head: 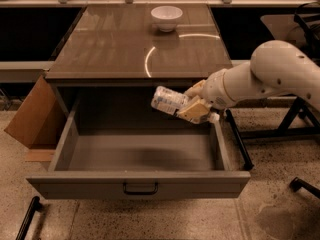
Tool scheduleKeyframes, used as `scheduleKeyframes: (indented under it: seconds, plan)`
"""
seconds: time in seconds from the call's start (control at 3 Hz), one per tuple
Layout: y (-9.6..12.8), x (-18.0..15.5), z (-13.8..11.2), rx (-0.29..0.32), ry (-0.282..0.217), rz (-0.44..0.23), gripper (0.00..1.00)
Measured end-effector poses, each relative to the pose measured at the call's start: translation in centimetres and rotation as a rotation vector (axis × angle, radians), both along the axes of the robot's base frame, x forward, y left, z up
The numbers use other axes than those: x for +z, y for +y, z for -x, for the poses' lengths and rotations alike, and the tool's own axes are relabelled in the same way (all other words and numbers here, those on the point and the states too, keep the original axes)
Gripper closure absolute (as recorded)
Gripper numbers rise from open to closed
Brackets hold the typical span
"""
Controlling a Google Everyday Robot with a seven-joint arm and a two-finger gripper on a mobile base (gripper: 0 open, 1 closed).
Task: Pick blue plastic bottle from top drawer and place on counter
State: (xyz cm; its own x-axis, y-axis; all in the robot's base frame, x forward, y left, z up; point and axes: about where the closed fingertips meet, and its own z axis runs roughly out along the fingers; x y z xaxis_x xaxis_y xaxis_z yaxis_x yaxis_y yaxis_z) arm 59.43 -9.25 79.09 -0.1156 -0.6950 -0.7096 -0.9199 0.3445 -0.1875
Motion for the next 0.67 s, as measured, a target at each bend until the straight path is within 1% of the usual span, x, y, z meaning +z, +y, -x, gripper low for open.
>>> scheduleKeyframes:
  seconds: [0.33,0.67]
  plan:
    - [-2.29,3.48,0.0,-0.003,-0.045,-0.009,1.0]
    - [-2.29,3.48,-0.01,-0.003,-0.045,-0.009,1.0]
